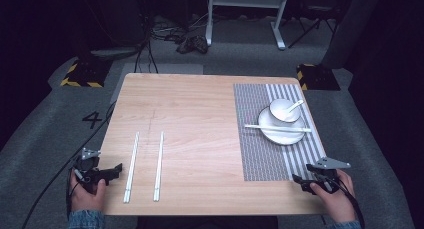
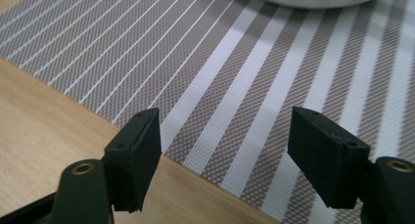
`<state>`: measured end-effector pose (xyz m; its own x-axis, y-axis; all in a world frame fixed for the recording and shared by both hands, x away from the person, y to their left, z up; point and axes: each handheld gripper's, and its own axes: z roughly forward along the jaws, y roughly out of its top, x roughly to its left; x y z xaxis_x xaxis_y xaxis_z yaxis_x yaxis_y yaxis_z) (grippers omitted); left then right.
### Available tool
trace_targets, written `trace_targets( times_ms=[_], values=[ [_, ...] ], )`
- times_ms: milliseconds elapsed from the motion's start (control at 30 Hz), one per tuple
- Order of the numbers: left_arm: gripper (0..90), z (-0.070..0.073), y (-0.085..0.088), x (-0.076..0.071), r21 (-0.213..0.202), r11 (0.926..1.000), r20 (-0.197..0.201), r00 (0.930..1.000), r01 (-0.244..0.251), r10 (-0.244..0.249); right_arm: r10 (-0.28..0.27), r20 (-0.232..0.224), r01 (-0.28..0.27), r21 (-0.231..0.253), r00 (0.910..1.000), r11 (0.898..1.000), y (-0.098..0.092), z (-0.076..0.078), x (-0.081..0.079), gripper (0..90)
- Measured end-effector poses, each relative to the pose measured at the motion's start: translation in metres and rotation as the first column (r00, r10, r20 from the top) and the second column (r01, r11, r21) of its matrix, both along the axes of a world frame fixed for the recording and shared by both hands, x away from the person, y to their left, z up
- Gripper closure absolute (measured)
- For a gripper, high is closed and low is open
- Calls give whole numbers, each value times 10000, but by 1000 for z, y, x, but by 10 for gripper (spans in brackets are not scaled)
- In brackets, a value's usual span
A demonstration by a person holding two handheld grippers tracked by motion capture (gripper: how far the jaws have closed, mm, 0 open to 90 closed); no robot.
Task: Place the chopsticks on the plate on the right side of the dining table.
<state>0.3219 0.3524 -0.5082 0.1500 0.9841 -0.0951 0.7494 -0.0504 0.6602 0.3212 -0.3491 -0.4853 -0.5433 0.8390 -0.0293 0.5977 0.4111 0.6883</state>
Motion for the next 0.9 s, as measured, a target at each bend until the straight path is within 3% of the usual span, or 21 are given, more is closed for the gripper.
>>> trace_targets(
  times_ms=[400, 567, 900],
  values=[
    [0, 0, 0, 0, -19, 10000, 14, 10000, -14, 14, -539, 566, 498, 704, 9969, 9963, -7, -17, -1, 238],
    [0, 0, 0, 0, -15, 10000, 8, 10000, -11, 11, -763, 518, 733, 582, 9957, 9956, -6, -18, 0, 168],
    [0, 0, 1, 0, -110, 9999, -47, 10000, -13, 12, -387, 412, 363, 574, 9984, 9977, -10, -18, 6, 128]
  ],
)
